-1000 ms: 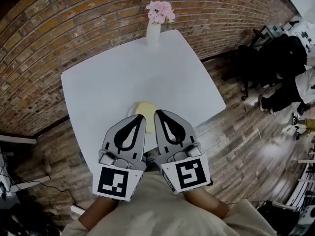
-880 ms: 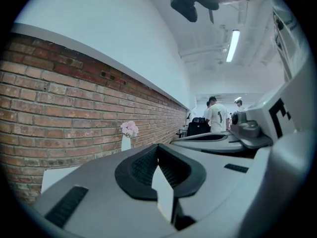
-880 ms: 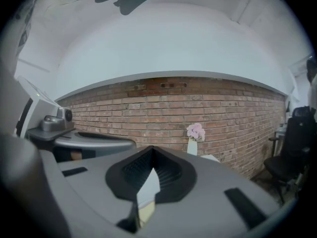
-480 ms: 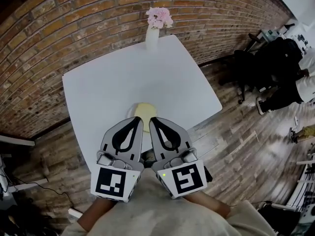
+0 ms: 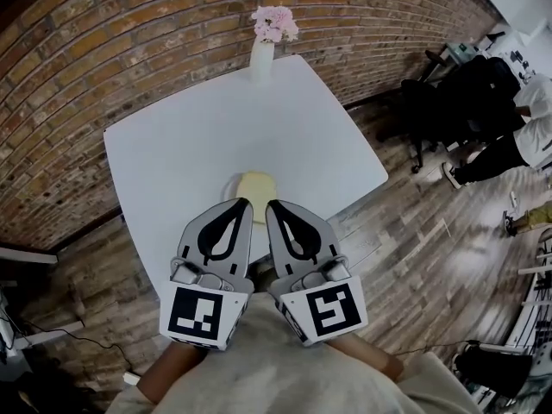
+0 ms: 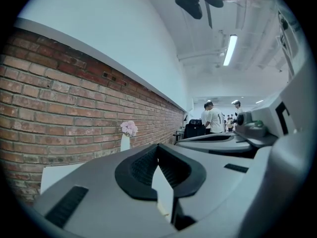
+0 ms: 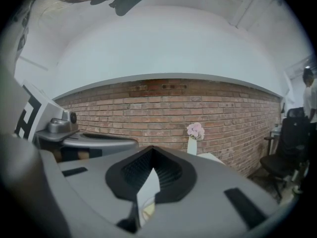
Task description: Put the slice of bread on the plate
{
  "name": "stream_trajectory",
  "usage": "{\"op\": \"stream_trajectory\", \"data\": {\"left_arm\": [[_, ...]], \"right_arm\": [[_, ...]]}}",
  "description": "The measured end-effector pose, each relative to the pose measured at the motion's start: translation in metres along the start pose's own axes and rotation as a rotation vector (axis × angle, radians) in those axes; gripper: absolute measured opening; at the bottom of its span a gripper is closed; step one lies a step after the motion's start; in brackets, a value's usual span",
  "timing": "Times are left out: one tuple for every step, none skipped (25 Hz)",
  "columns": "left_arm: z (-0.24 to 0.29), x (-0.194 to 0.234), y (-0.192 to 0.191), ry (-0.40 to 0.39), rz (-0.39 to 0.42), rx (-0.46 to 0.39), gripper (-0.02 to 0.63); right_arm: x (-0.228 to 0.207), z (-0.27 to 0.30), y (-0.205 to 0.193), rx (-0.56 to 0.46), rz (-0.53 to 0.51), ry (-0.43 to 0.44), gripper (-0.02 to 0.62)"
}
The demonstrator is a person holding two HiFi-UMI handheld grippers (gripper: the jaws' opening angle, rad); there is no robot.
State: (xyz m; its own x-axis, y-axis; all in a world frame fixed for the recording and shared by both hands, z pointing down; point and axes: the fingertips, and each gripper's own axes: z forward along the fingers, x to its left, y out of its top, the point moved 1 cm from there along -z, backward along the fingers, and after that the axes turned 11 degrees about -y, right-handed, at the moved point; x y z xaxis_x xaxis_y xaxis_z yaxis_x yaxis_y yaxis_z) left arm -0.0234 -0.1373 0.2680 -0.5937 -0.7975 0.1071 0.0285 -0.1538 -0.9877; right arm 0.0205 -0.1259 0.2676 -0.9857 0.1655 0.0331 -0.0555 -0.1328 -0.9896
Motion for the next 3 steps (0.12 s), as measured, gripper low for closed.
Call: {"op": "stream_trajectory", "data": {"left_arm": [[-0.0010,0.0007,-0.0012,-0.004,-0.002,-0.001,0.011],[-0.0023,0.0016,-0.0024,-0.006,-0.006,-0.002,0.011],[-0.0037,0.0026,-0.0036,-0.008,-0.009,-0.003,0.011]], "right_arm": [[0.0011,-0.0003,-0.0009,0.001,0.004,-0.004,0.006],[0.0024,-0.0006,-0.0019,0.004,0.007,-0.008,0.006],[0.0040,-0.0010,-0.0030,0.007,0.010,-0.011,0.006]]}}
